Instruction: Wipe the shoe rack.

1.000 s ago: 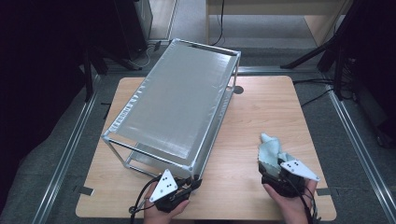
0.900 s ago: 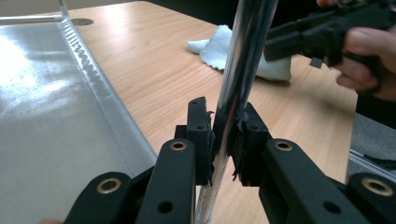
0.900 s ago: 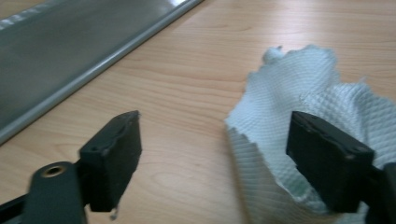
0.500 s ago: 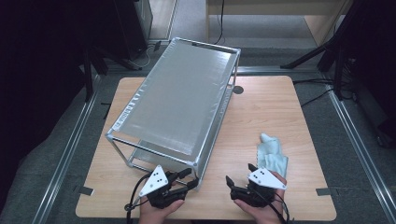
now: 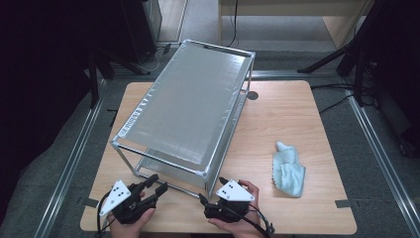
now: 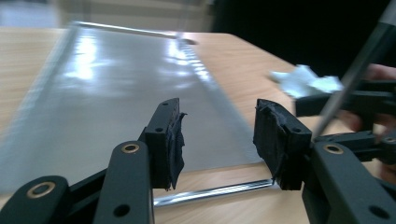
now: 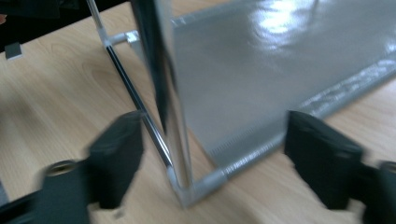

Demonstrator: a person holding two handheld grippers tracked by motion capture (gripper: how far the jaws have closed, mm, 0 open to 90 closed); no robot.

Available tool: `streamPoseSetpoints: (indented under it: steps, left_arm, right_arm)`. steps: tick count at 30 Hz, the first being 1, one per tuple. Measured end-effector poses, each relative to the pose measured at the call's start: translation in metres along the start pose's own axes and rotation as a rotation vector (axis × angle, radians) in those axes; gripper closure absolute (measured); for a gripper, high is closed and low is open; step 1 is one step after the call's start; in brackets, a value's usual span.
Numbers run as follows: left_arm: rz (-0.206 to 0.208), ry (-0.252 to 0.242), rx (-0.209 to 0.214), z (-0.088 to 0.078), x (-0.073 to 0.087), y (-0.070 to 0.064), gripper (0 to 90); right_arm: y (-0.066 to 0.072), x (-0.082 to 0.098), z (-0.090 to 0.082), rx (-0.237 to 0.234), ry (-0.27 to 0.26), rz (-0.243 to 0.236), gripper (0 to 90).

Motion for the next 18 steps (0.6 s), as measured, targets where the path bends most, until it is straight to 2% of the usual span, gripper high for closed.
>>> streamPoseSetpoints:
  steps: [2, 4, 6, 9, 12, 14, 18]
  left_arm:
    - [-0.017, -0.003, -0.033, -0.007, 0.001, 0.011, 51.3]
    - [-0.034, -0.005, -0.070, -0.013, 0.001, 0.021, 51.2]
    - [-0.054, -0.004, -0.111, -0.018, 0.001, 0.031, 50.9]
    - [-0.085, -0.003, -0.164, -0.022, 0.001, 0.045, 49.4]
    - [-0.101, 0.008, -0.187, -0.021, 0.002, 0.053, 48.9]
    - [-0.111, 0.012, -0.201, -0.019, 0.001, 0.057, 48.9]
    - [-0.098, 0.019, -0.225, -0.010, -0.001, 0.060, 49.2]
  right_arm:
    - [0.001, -0.002, 0.002, 0.002, -0.018, 0.007, 46.0]
    - [0.002, -0.004, 0.004, -0.023, -0.029, 0.015, 52.9]
    - [0.003, -0.003, 0.004, -0.030, -0.030, 0.004, 62.0]
    - [0.000, -0.003, 0.002, -0.025, -0.026, 0.003, 69.9]
    - [-0.010, -0.002, -0.003, -0.020, -0.027, 0.023, 77.5]
    - [-0.020, -0.001, -0.007, 0.002, -0.030, 0.047, 78.8]
    - [-0.040, 0.002, -0.017, 0.039, -0.042, 0.096, 78.6]
Point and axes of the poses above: each handheld gripper's, and its own axes: z roughly forward along the jaws, x roughly out of its underside, y roughly to its left, the point moved 8 cm from there along z, roughly forward along the jaws, and after that the axes turned 2 degrees about -y, right-handed, at the moved point
